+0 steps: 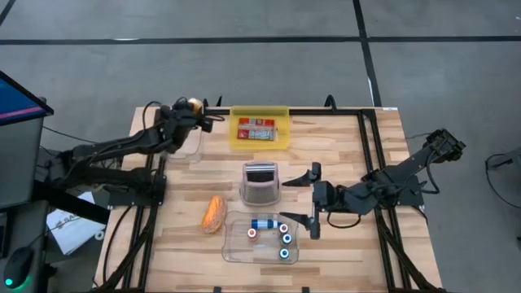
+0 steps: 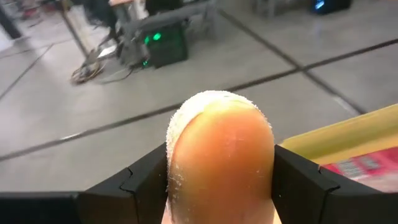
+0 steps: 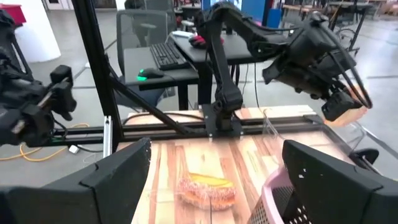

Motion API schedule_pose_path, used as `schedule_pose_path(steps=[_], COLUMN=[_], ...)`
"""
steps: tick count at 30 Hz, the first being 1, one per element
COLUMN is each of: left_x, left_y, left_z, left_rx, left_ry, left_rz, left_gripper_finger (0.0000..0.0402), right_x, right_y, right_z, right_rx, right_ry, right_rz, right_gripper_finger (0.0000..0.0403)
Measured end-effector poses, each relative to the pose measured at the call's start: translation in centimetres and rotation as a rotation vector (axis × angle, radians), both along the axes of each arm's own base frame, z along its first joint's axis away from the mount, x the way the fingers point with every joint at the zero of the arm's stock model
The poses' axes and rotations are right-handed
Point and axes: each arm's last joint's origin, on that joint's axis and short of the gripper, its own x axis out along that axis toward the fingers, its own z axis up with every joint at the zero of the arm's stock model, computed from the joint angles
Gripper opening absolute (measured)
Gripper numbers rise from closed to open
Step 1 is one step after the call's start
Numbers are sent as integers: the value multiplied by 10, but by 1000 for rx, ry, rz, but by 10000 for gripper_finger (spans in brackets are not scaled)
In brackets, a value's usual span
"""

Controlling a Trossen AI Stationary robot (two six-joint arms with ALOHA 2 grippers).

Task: Pick & Place Food Item
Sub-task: Put the pink donut into the top transparent bin

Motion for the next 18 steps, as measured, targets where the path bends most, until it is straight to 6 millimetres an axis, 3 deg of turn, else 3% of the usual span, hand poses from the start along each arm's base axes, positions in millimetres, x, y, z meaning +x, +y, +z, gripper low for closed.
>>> schedule_pose_path(steps=[10, 18], left_x=[0, -11], left_y=[39, 62], left_z=[-37, -67], left_rx=[-120, -233], left_ry=[158, 380], left_rz=[137, 207], left_gripper_finger=[227, 227], right_x=[2, 2], right_y=[-7, -9], right_z=[-19, -21], right_rx=[29, 36], right_ry=[81, 96], right_rz=[-81, -98], right_gripper_finger=[354, 354])
